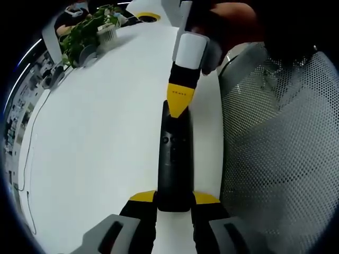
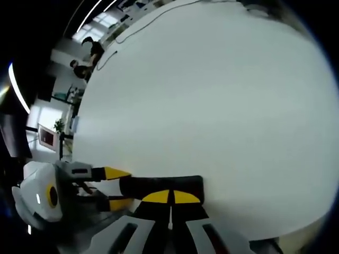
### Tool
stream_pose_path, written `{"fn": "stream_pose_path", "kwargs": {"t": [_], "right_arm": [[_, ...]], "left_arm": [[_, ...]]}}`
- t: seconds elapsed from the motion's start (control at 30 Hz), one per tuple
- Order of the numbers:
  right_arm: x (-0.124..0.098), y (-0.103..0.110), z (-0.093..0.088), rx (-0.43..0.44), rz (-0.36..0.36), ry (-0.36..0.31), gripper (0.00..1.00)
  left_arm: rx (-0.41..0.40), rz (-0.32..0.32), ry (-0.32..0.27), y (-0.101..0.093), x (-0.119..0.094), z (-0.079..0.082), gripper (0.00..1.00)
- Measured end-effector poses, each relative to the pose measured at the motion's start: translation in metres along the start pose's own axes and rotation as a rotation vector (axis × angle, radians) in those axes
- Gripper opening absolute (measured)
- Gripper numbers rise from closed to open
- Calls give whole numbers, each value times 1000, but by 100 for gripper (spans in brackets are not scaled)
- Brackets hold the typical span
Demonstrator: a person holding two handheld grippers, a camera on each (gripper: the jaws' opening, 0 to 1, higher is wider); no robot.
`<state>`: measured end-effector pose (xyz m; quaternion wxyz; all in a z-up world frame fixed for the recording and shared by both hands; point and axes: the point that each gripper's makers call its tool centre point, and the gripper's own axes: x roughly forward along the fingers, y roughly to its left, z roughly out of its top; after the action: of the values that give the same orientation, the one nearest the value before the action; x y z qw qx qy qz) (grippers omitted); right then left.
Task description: Press the specified remote control buttons in sequence, fully releasing each button before pressing the next.
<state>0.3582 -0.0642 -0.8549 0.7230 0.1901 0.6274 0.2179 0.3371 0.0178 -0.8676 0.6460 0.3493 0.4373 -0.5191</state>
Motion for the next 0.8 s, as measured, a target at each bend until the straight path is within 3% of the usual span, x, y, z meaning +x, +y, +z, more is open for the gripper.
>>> {"fn": "stream_pose_path", "kwargs": {"t": [0.33,0.8], "right_arm": [[-1,0,0,-11,-13,4,0],[0,11,8,-14,28,-60,0]], "left_arm": [[0,2,-5,0,0,0,25],[1,3,-2,0,-1,0,25]]}}
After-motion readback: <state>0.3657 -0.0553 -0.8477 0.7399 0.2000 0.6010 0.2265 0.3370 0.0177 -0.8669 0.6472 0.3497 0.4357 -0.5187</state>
